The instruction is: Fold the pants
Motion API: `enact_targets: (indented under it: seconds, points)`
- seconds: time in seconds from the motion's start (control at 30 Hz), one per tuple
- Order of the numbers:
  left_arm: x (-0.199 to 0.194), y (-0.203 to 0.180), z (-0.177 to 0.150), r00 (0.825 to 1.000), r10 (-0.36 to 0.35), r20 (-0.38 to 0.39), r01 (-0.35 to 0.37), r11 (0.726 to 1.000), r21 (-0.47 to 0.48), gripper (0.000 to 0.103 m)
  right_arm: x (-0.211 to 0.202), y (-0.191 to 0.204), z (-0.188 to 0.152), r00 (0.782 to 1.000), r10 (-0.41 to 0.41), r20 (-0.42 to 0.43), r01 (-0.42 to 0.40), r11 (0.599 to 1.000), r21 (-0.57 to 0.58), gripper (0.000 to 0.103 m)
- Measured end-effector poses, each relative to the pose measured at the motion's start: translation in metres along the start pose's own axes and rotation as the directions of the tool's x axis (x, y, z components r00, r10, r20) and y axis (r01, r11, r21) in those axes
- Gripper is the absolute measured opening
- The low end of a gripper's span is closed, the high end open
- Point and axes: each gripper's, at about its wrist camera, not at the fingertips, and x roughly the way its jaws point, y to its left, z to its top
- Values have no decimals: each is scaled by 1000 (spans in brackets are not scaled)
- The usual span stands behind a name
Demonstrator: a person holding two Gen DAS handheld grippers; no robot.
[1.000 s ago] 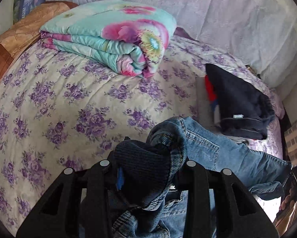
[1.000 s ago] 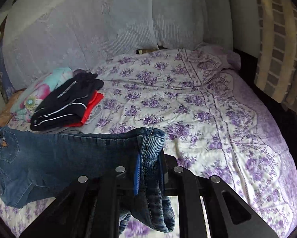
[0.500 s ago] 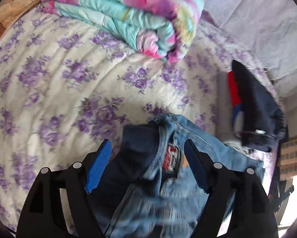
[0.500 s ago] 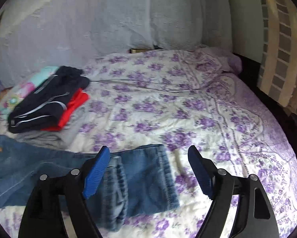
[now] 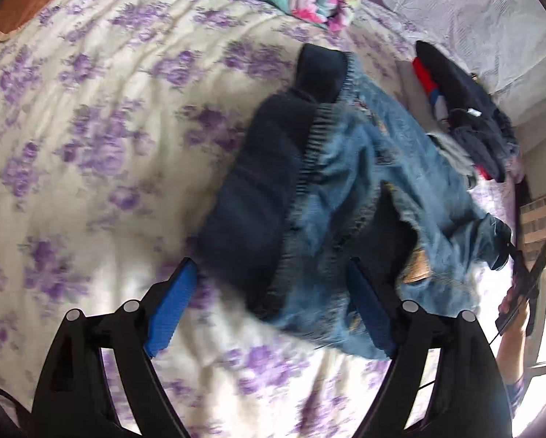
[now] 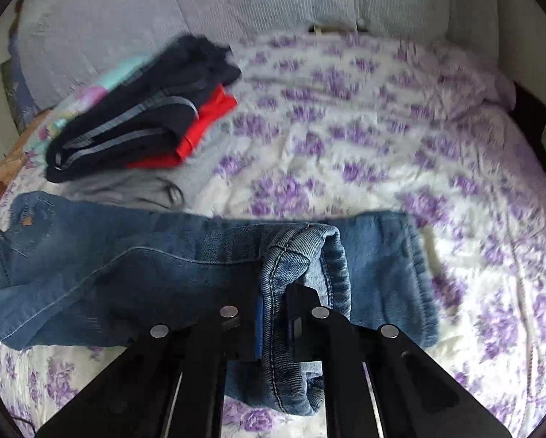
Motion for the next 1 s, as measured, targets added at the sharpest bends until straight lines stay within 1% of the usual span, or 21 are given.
enact_targets:
  seconds: [0.03, 0.1, 0.13, 0.17, 0.2, 0.23, 0.27, 0.3, 0.33, 0.37, 0.43, 0.5, 0.6, 0.67, 0.7, 0.77, 0.83, 0.9, 0.93, 0.97, 1.0]
  points:
    - [1, -5, 1, 1000, -7, 17, 7, 1000, -4, 79, -29, -1, 0, 997, 33, 71, -33, 999, -9, 9]
    - [4, -11, 2, 998, 9, 58, -8, 1000, -18, 65, -96, -4, -10, 972, 89, 218, -76, 995, -67, 9]
    - [4, -11, 2, 998, 12, 67, -9, 999, -35, 52, -127, -8, -19, 955, 106, 276, -79, 991, -107, 9]
    - [3, -9, 1, 997, 8, 79, -4, 999, -51, 39, -157, -11, -33, 936, 128, 327, -81, 985, -151, 9]
    - [1, -7, -1, 996, 0, 90, 5, 998, -61, 33, -183, -14, -52, 918, 153, 365, -81, 975, -205, 10]
    - [-2, -3, -4, 995, -18, 102, 25, 997, -69, 28, -204, -19, -72, 908, 174, 380, -81, 966, -247, 14]
    - [-5, 0, -8, 993, -38, 112, 47, 996, -75, 26, -219, -24, -96, 909, 186, 374, -79, 956, -284, 15]
    - [-9, 4, -12, 991, -49, 123, 59, 995, -78, 25, -227, -28, -118, 918, 168, 360, -55, 951, -304, 22]
    - [-15, 8, -20, 989, -59, 133, 70, 994, -80, 23, -233, -33, -142, 931, 134, 338, -25, 951, -308, 29]
    - [-20, 11, -25, 988, -73, 139, 84, 993, -78, 22, -233, -41, -165, 948, 119, 295, -25, 953, -302, 33]
    - [-32, 14, -35, 983, -102, 154, 112, 992, -64, 22, -232, -60, -209, 971, 61, 233, -3, 971, -240, 63]
    - [-39, 16, -43, 981, -114, 156, 124, 991, -51, 22, -234, -82, -240, 975, 46, 218, -18, 992, -126, 67]
    - [-39, 13, -43, 985, -90, 150, 97, 994, -42, 22, -232, -104, -263, 975, 95, 200, -108, 993, 51, 75]
    - [-33, 13, -41, 987, -86, 138, 94, 994, -56, 23, -225, -103, -264, 977, 89, 195, -114, 987, 118, 79]
    - [-29, 13, -39, 988, -79, 133, 88, 994, -66, 29, -220, -102, -261, 978, 100, 183, -128, 981, 147, 79]
    - [-19, 13, -37, 989, -95, 115, 105, 991, -82, 52, -211, -97, -249, 979, 96, 179, -128, 976, 174, 79]
    - [-2, 10, -33, 990, -111, 81, 120, 987, -106, 55, -195, -97, -230, 981, 95, 172, -129, 972, 198, 87]
    - [11, 3, -32, 993, -94, 70, 101, 989, -104, 57, -168, -99, -207, 984, 129, 124, -153, 965, 214, 88]
    - [13, -2, -32, 993, -76, 87, 84, 993, -87, 58, -152, -99, -197, 987, 141, 83, -156, 962, 222, 87]
    - [12, -6, -32, 992, -68, 103, 77, 994, -79, 56, -134, -98, -188, 986, 162, 34, -165, 958, 236, 79]
    - [10, -8, -32, 990, -72, 118, 82, 993, -83, 49, -116, -94, -179, 974, 223, -26, -211, 948, 240, 17]
